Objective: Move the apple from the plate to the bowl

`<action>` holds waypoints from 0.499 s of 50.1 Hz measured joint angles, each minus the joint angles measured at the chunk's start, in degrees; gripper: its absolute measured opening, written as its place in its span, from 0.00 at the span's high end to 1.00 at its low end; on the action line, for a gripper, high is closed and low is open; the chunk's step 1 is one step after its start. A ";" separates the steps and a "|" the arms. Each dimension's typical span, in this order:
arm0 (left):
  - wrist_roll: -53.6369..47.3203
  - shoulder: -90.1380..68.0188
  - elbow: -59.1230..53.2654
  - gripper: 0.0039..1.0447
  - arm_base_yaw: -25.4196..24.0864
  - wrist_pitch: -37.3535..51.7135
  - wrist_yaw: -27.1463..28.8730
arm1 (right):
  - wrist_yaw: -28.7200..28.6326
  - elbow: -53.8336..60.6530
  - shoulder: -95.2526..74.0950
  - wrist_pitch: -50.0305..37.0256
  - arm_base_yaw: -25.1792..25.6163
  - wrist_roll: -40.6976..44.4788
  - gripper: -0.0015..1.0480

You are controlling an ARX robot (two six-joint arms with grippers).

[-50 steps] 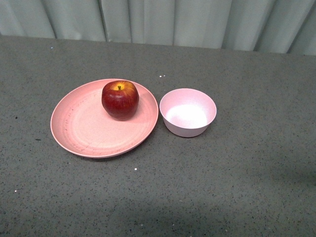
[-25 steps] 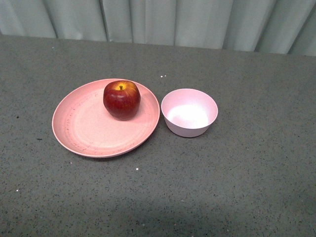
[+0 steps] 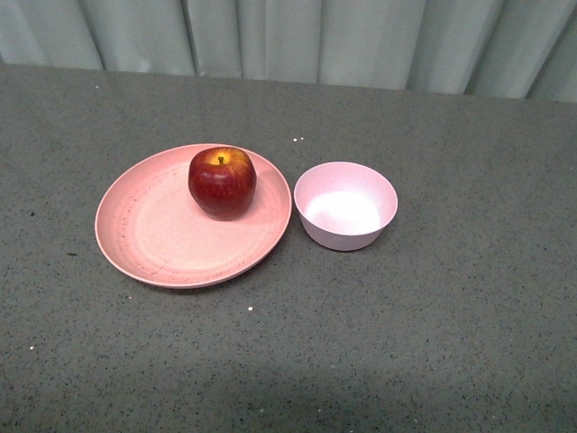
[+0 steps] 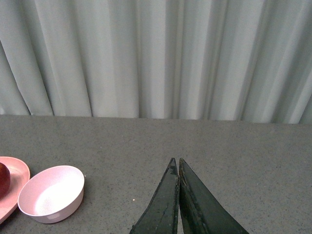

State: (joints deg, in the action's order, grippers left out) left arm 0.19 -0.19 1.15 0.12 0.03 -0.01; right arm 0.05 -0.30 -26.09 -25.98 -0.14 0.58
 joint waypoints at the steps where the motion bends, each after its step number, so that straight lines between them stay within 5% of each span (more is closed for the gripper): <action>1: 0.00 0.00 0.00 0.06 0.00 0.00 0.00 | 0.02 0.00 0.90 0.79 0.00 0.00 0.99; 25: 0.00 0.00 0.00 0.06 0.00 0.00 0.02 | 0.00 0.00 12.35 12.00 0.00 0.00 0.99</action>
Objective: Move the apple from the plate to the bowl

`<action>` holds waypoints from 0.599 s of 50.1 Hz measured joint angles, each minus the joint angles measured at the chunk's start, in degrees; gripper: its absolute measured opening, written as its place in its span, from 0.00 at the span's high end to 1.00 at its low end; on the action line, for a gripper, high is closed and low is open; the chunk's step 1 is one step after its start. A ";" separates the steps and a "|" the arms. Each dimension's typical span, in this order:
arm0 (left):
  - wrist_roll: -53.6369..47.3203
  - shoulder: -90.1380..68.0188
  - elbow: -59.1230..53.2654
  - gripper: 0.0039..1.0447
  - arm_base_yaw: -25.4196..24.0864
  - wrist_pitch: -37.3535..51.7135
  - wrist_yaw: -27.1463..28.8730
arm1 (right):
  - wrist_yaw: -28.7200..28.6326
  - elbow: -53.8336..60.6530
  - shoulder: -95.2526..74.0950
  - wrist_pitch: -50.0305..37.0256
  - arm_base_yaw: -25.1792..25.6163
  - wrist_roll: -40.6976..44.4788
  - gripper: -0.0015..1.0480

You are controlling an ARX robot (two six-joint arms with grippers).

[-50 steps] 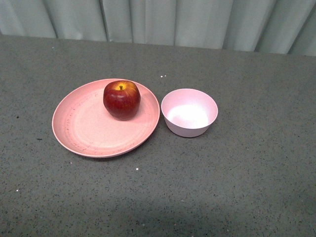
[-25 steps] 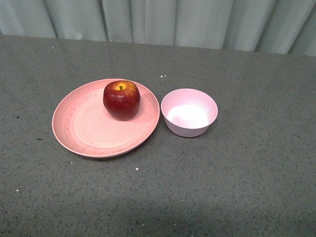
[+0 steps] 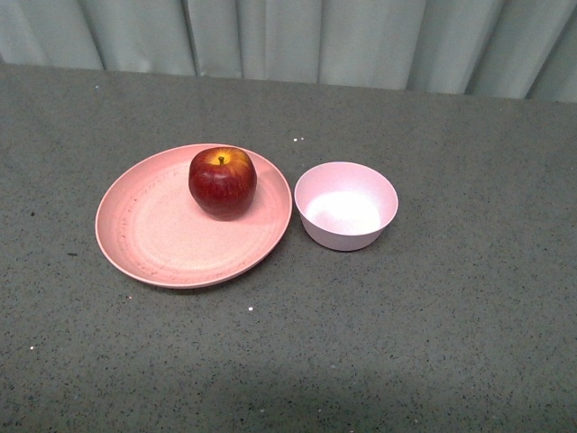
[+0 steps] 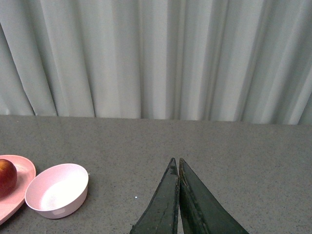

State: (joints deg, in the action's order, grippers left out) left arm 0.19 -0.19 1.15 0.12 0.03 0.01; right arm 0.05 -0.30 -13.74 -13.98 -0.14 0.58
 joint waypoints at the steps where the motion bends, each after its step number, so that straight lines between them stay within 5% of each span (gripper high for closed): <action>1: 0.00 0.00 0.00 0.06 0.00 0.00 0.00 | 0.00 0.00 0.33 0.35 0.00 0.00 0.99; 13: 0.00 0.00 0.00 0.06 0.00 0.00 -0.02 | 0.00 0.00 4.72 4.42 0.00 0.00 0.99; 18: 0.00 0.00 0.00 0.06 0.00 0.00 0.04 | -0.09 -0.04 11.72 13.44 0.00 0.00 0.99; 30: 0.00 0.00 0.00 0.06 0.00 0.00 0.00 | -0.11 -0.04 13.44 13.88 0.00 0.00 0.99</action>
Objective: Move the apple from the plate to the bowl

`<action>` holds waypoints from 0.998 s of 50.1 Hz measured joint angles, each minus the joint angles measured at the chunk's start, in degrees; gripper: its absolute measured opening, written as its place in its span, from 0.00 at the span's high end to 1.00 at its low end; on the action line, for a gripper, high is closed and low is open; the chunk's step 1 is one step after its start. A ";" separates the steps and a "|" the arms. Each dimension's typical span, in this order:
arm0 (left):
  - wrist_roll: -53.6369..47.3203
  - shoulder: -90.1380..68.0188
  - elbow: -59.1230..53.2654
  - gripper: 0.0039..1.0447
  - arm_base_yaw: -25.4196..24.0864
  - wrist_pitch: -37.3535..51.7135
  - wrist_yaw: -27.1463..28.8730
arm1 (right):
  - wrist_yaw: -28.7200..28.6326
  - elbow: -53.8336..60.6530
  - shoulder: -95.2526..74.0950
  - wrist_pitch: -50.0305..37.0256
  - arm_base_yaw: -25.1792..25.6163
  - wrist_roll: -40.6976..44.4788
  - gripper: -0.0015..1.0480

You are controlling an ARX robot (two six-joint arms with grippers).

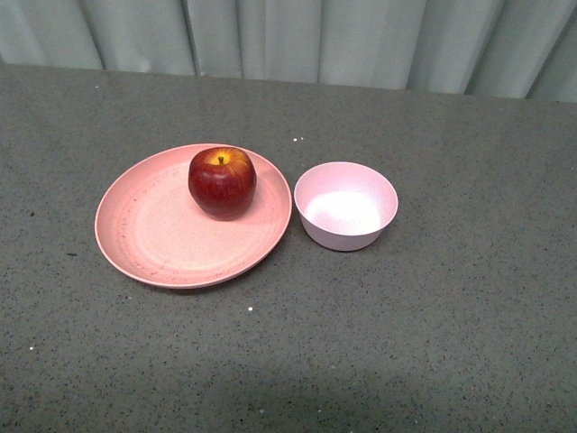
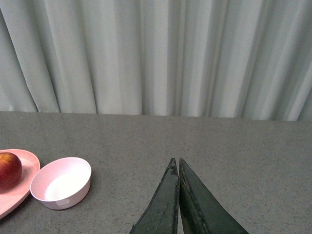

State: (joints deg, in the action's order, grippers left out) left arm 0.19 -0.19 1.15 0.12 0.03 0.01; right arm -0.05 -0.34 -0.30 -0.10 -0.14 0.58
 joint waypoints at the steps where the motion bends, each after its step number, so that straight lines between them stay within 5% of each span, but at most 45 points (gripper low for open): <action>1: 0.00 0.00 0.00 0.06 0.00 0.00 0.00 | 0.00 0.00 0.00 0.02 0.00 0.02 0.98; 25: 0.02 0.00 0.00 0.06 0.00 -0.02 0.07 | 0.00 0.00 0.04 0.02 0.00 0.00 0.20; 28: 4.46 -4.39 1.99 0.06 3.08 -5.97 10.34 | 0.00 0.00 0.04 0.02 0.00 0.00 0.08; 33: 8.17 -12.66 2.10 0.06 4.17 -3.15 14.05 | 0.04 0.00 0.07 0.04 0.00 -0.02 0.10; 50: 10.60 -39.54 4.22 0.06 3.08 22.25 10.03 | 0.02 0.00 0.04 0.07 0.00 -0.02 0.09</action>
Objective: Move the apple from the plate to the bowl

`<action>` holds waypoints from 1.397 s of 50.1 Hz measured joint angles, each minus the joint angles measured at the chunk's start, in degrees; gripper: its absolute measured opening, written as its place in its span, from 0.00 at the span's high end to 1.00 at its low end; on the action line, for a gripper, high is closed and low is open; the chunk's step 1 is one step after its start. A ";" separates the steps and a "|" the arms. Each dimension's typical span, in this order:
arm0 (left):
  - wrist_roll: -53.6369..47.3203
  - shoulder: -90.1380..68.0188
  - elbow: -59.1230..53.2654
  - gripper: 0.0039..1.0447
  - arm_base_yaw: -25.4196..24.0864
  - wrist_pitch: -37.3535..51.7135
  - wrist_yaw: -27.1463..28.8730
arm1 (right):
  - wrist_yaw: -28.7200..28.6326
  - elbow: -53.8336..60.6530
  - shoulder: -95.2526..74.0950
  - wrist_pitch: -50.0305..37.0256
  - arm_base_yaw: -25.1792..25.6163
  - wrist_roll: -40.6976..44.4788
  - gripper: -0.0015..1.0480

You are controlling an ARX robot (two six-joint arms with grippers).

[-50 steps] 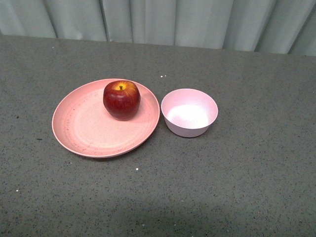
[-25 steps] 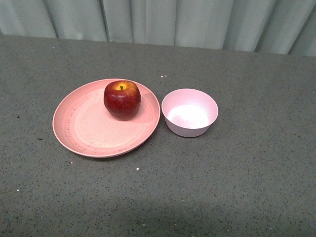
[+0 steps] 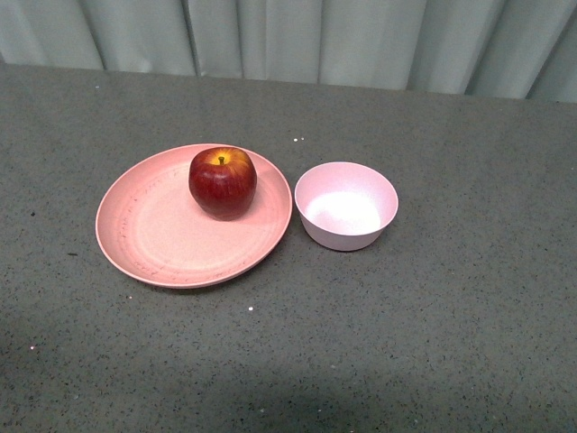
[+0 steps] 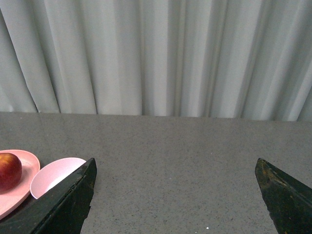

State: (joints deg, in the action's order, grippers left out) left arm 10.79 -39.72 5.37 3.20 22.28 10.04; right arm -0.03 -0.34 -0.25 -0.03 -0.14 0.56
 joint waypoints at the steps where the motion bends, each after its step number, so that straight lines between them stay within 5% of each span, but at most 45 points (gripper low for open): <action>1: 0.02 -3.06 0.57 0.06 0.00 2.45 -0.20 | -0.02 0.00 0.02 0.00 0.00 0.00 0.09; 20: 2.29 -32.24 11.21 0.06 4.22 13.73 -3.67 | -0.02 0.00 0.02 0.00 0.00 0.00 0.09; 47: -0.28 -59.56 35.54 0.06 13.07 6.99 -6.25 | -0.02 0.00 0.02 0.00 0.00 0.00 0.09; 70: -2.58 -75.32 45.75 0.06 19.45 6.73 -4.22 | -0.02 0.00 0.02 0.00 0.00 0.00 0.09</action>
State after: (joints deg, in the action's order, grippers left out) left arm 8.21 -115.04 51.11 22.65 29.02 5.82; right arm -0.05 -0.34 -0.23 -0.03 -0.14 0.56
